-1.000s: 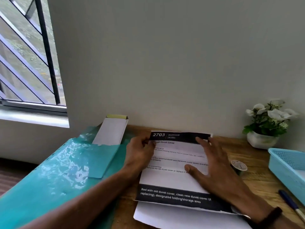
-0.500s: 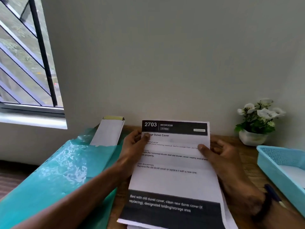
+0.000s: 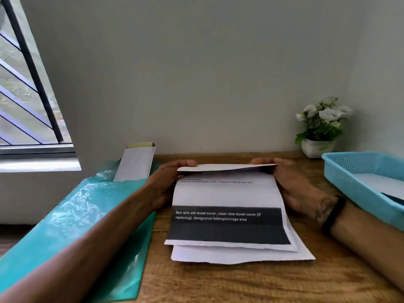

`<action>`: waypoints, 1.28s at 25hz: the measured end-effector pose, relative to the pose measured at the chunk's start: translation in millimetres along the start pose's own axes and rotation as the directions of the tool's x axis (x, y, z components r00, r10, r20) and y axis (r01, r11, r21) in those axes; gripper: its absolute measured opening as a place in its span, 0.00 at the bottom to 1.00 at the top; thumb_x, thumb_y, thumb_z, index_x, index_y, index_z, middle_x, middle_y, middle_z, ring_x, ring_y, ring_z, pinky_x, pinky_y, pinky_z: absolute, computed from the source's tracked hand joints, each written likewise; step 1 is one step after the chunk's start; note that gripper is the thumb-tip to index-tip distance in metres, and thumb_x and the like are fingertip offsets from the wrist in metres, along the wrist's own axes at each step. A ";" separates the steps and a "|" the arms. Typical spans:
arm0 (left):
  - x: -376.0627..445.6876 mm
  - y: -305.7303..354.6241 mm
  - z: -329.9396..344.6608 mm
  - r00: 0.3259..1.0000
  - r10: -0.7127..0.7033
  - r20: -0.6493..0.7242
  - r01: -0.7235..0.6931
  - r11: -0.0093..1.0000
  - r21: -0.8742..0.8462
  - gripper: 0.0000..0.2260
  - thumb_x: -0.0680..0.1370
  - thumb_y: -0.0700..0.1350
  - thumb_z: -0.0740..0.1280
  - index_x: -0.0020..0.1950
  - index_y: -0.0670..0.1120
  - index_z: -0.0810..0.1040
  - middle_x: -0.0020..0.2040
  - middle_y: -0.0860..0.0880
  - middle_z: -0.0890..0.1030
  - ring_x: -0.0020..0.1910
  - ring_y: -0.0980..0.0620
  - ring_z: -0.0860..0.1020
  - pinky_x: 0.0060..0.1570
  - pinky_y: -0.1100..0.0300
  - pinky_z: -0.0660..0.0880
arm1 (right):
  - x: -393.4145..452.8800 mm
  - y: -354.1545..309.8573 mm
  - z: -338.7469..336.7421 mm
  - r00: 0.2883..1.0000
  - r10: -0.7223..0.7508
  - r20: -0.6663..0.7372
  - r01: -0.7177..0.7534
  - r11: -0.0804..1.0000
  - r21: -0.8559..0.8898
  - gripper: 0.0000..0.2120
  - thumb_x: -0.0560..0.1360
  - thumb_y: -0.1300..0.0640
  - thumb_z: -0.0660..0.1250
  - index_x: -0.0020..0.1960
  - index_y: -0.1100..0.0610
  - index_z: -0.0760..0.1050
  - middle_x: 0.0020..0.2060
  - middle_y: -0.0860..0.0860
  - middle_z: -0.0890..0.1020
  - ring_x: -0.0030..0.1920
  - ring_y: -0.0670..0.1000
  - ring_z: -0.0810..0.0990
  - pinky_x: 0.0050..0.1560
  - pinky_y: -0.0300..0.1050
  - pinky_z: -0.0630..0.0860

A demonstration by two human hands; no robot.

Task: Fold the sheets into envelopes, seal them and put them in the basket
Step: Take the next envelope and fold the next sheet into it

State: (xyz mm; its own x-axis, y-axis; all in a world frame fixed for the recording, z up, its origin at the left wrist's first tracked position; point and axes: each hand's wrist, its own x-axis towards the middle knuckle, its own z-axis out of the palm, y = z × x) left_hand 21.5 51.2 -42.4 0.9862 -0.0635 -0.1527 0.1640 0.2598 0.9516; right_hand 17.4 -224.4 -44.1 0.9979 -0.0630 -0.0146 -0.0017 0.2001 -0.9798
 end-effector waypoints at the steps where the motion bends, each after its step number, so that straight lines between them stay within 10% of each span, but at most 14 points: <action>1: 0.2 -0.9 -1.1 1.000 0.003 -0.001 -0.003 1.000 -0.022 0.07 0.78 0.38 0.70 0.54 0.44 0.86 0.52 0.36 0.85 0.40 0.41 0.85 0.44 0.49 0.85 | -2.6 -3.3 -0.6 0.999 -0.004 0.035 0.002 0.999 0.042 0.14 0.79 0.65 0.61 0.57 0.64 0.83 0.57 0.68 0.84 0.48 0.62 0.83 0.58 0.61 0.81; 7: -3.1 -3.5 3.7 0.973 0.200 -0.119 -0.198 0.980 0.025 0.16 0.80 0.29 0.65 0.39 0.43 0.87 0.46 0.39 0.86 0.35 0.43 0.86 0.33 0.52 0.84 | -8.2 -10.6 -7.3 0.973 0.000 0.230 0.008 0.999 -0.034 0.23 0.74 0.42 0.73 0.61 0.56 0.78 0.49 0.57 0.84 0.46 0.56 0.83 0.48 0.51 0.79; 14: -12.8 2.4 6.1 0.996 0.093 0.005 -0.093 0.996 0.012 0.17 0.83 0.55 0.66 0.61 0.44 0.84 0.54 0.42 0.88 0.53 0.42 0.85 0.51 0.50 0.82 | 2.1 5.4 -7.2 0.972 -0.212 0.097 0.221 0.970 -0.099 0.34 0.67 0.65 0.81 0.70 0.52 0.75 0.57 0.54 0.86 0.54 0.60 0.87 0.55 0.62 0.84; 18: -8.3 -3.8 6.6 0.990 0.139 -0.003 -0.133 0.956 0.260 0.14 0.78 0.41 0.74 0.64 0.42 0.82 0.53 0.40 0.88 0.48 0.43 0.87 0.49 0.52 0.85 | 4.6 2.8 -8.1 0.961 -0.260 0.099 0.272 0.954 -0.130 0.21 0.72 0.65 0.78 0.62 0.54 0.80 0.53 0.55 0.88 0.51 0.59 0.88 0.55 0.59 0.85; 23: -6.6 -1.0 2.6 0.995 0.075 -0.060 -0.076 0.997 -0.016 0.09 0.80 0.36 0.67 0.58 0.37 0.83 0.52 0.36 0.85 0.49 0.42 0.84 0.52 0.50 0.82 | 5.3 3.9 -4.0 0.941 -0.335 0.052 0.339 0.929 -0.151 0.09 0.74 0.69 0.73 0.46 0.56 0.86 0.45 0.54 0.89 0.43 0.52 0.89 0.46 0.46 0.85; 28: -14.1 7.6 3.5 0.999 0.016 0.040 -0.009 0.985 -0.172 0.17 0.81 0.51 0.68 0.64 0.41 0.83 0.55 0.39 0.83 0.55 0.41 0.82 0.56 0.47 0.81 | 11.9 9.2 -5.4 0.917 -0.399 0.028 0.398 0.903 -0.160 0.18 0.76 0.75 0.69 0.40 0.55 0.88 0.45 0.44 0.89 0.48 0.51 0.87 0.42 0.40 0.84; 32: -17.4 0.5 12.2 0.998 0.062 0.026 -0.063 0.997 0.044 0.28 0.74 0.35 0.76 0.71 0.52 0.78 0.65 0.42 0.79 0.58 0.41 0.82 0.42 0.52 0.85 | 4.8 4.4 -6.1 0.894 -0.444 0.067 0.448 0.869 -0.209 0.25 0.76 0.78 0.61 0.42 0.52 0.88 0.52 0.44 0.86 0.53 0.46 0.84 0.45 0.30 0.81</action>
State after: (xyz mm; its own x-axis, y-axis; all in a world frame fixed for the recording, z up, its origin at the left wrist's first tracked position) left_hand 4.2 40.7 -36.0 0.9936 -0.0722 -0.0866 0.1006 0.2210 0.9701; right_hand 21.8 -229.7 -49.7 0.8968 -0.0792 0.4352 0.4316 -0.0590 -0.9001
